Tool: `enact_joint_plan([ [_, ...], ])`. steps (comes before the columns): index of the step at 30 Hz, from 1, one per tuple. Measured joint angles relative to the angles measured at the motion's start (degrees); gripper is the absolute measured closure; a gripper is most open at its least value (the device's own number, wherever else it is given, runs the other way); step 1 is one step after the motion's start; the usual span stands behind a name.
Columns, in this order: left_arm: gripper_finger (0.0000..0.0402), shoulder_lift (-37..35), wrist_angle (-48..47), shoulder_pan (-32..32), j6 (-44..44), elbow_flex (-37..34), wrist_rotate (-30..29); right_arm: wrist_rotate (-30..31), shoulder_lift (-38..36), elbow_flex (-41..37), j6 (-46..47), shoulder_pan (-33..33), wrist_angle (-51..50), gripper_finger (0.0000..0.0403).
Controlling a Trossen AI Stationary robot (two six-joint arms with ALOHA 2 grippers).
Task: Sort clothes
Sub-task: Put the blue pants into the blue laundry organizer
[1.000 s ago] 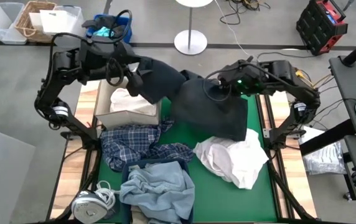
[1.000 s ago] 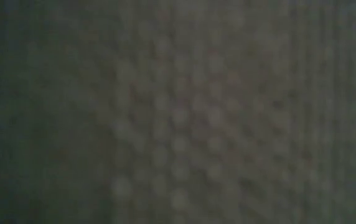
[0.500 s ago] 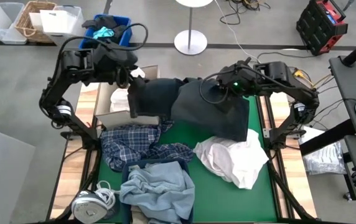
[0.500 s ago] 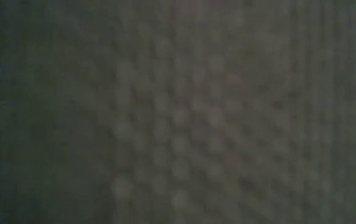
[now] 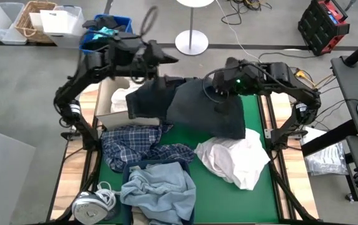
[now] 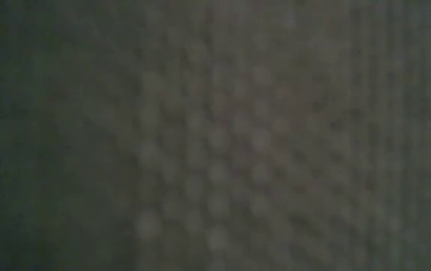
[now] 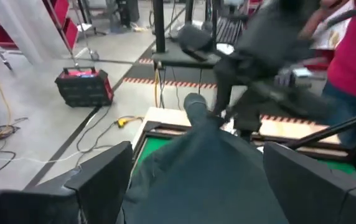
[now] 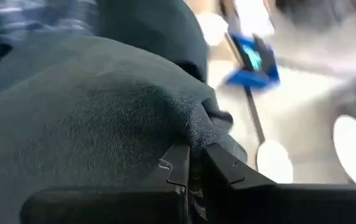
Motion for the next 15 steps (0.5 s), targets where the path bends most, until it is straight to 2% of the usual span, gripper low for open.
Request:
enact_joint_plan([
  [2, 0.0070, 1.7, 0.1, 0.0, 0.6, 0.0, 0.4, -1.1, 0.0, -1.4, -4.6, 1.4, 3.8, 0.0390],
  [5, 0.0072, 3.2, -0.9, 0.0, 0.4, -0.1, 0.5, -7.1, 0.0, -3.9, -6.9, 2.1, 5.3, 0.0386],
  [10, 0.0073, 3.4, -1.8, -0.1, -0.3, 0.0, 0.5, -15.4, 0.0, -7.8, 2.5, 1.9, 3.2, 0.0360],
  [15, 0.0073, 3.4, -2.0, -0.2, 0.2, 0.0, 2.4, -17.4, 0.0, -11.8, 8.5, 2.1, 2.4, 0.0299],
])
